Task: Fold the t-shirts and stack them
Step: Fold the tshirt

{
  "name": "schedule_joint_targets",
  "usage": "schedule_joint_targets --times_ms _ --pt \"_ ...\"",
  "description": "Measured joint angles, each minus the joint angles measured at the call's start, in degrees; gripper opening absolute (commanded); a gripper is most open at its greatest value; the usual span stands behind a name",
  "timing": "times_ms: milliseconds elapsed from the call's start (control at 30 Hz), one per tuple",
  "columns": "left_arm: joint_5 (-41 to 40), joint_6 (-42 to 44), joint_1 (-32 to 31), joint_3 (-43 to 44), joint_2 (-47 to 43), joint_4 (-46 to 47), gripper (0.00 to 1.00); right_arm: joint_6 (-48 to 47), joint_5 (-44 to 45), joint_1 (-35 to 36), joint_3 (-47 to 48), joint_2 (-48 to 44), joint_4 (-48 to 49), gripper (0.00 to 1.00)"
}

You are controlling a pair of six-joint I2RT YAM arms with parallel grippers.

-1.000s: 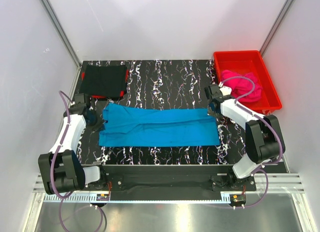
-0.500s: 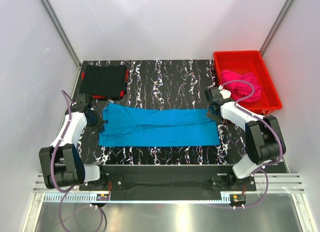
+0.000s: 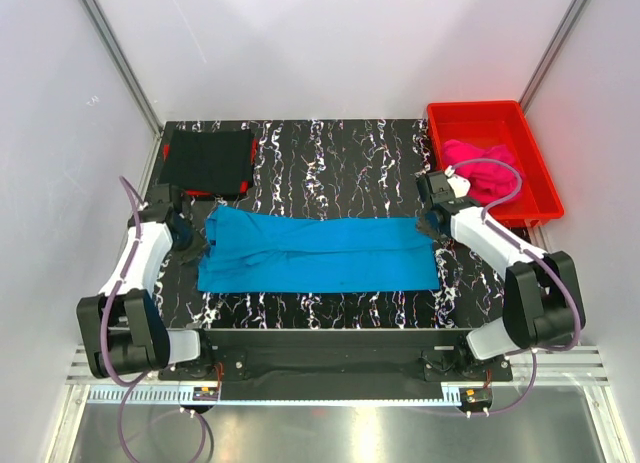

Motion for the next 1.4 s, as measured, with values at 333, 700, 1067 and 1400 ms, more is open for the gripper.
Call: schedule_joint_targets --times_ms 333,700,1067,1400 --pt "12.48 2.16 0.07 7.61 2.43 8.48 0.52 1.49 -1.18 -0.04 -3.91 8.48 6.54 0.22" --pt "13.03 8.92 -1.64 20.41 21.35 10.34 0.53 0.13 -4.22 -0.04 -3.17 3.56 7.17 0.24" --pt "12.07 11.41 -2.27 23.45 27.69 12.50 0.51 -2.95 -7.32 -1.25 5.22 16.09 10.47 0.22" --pt "13.16 12.04 -3.13 23.89 32.22 14.69 0.40 -4.04 -6.80 -4.68 6.67 17.77 9.53 0.22"
